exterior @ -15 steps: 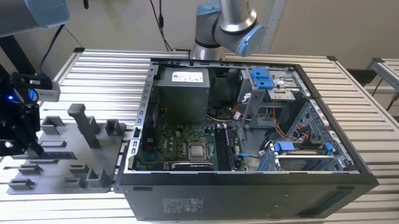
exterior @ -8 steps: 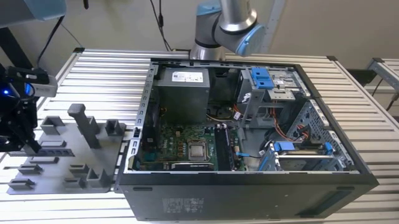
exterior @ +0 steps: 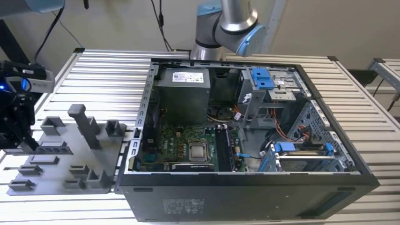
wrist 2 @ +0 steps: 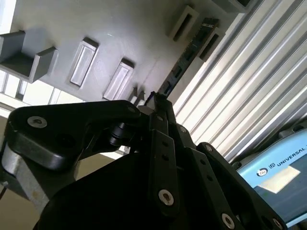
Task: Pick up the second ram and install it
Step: 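Pick up the second ram and move it above second insertion slot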
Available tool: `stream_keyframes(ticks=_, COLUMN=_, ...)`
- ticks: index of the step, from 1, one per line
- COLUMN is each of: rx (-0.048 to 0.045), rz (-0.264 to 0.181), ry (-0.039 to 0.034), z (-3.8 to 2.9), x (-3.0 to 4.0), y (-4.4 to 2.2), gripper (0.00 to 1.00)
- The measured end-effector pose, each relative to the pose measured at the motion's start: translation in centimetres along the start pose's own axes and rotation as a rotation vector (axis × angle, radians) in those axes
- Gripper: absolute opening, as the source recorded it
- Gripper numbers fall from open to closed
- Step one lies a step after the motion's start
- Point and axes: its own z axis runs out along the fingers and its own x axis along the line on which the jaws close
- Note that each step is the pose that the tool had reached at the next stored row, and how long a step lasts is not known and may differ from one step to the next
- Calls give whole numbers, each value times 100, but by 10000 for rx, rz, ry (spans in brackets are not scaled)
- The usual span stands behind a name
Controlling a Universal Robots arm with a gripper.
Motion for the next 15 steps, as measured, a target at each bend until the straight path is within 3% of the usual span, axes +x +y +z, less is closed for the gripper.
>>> stream_keyframes(ticks=15, rx=-1, rz=0, ry=0, z=-183, x=5, y=-4, gripper=13)
